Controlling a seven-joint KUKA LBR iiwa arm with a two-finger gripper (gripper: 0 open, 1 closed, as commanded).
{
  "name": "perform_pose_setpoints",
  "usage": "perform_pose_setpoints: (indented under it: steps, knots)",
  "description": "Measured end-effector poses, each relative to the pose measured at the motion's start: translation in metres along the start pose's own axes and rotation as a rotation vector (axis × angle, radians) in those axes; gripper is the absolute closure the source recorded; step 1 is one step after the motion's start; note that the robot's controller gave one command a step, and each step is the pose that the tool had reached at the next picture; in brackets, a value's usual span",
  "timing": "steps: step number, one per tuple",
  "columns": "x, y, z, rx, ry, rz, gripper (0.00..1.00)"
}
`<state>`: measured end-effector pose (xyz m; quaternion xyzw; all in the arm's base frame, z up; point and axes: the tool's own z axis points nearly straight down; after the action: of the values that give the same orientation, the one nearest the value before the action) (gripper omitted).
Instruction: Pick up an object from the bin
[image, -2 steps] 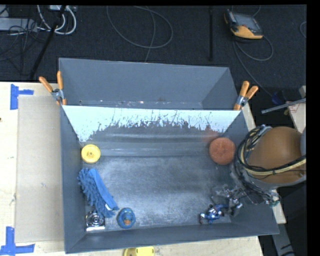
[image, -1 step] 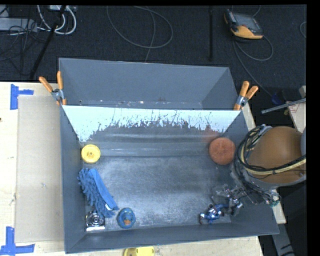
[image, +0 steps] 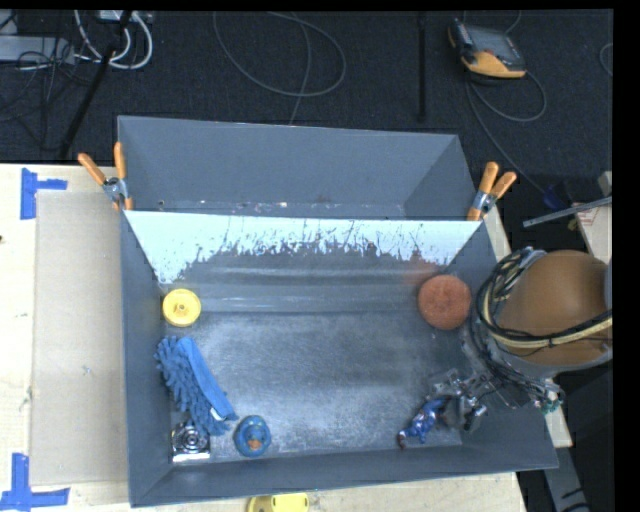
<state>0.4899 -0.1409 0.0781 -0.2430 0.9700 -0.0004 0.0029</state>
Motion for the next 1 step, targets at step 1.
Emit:
perform_pose_setpoints:
  steps: [1]
  knots:
    - [0.0000,0.0005,-0.0087,-0.002,0.003,0.000,1.00]
